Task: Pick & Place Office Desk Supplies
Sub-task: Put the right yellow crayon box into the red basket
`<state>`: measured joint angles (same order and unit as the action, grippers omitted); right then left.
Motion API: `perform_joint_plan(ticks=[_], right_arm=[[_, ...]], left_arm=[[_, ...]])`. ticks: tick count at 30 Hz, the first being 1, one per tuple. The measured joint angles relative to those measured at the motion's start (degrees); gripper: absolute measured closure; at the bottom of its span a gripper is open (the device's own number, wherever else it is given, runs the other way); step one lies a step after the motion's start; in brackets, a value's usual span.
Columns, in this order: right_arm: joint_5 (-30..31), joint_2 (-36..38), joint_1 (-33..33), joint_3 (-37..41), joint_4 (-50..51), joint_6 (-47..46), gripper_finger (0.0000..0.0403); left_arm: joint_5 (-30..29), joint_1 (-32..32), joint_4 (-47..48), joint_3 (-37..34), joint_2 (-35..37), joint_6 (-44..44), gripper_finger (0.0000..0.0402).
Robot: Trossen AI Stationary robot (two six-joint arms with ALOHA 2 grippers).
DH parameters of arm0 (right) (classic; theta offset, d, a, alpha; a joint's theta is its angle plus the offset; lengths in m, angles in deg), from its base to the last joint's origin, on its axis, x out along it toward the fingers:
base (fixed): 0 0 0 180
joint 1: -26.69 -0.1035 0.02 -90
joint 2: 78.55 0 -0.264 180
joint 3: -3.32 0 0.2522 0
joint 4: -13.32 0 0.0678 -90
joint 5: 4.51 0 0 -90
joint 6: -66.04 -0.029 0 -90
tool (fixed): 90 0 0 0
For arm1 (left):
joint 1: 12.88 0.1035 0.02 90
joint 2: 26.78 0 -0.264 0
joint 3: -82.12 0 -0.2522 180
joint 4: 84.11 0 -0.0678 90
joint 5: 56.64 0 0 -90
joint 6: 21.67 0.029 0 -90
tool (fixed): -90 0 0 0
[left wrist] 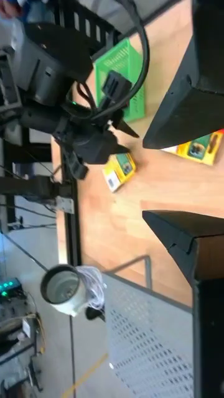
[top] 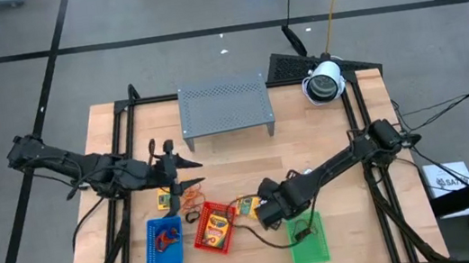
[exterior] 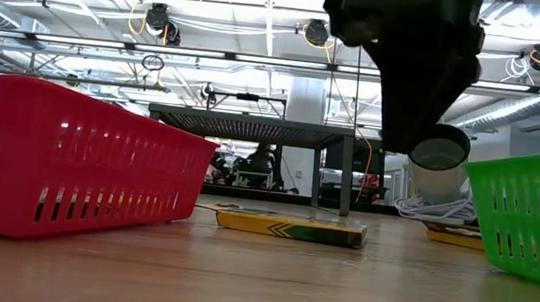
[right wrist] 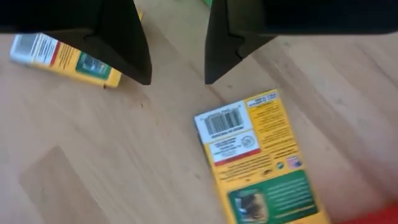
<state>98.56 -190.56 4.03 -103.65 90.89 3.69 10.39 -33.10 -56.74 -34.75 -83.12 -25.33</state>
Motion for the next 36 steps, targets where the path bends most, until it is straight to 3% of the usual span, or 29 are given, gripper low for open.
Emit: perform_joint_plan(ticks=[9, 25, 36], right_arm=[[-2.49, 0.00, 3.28, 0.26, 4.70, -13.64, 0.0263], [-7.20, 0.00, 3.46, 12.48, -1.81, -16.65, 0.0264], [-7.19, 0.32, 2.14, 17.61, -9.91, -16.49, 0.0268]], left_arm=[[2.39, 0.40, 0.61, 0.00, 0.56, 0.02, 0.0220], [2.40, 0.38, -3.46, 0.00, 0.56, -0.57, 0.0220], [2.38, 0.38, -3.61, 0.00, 0.56, 0.36, 0.0220]])
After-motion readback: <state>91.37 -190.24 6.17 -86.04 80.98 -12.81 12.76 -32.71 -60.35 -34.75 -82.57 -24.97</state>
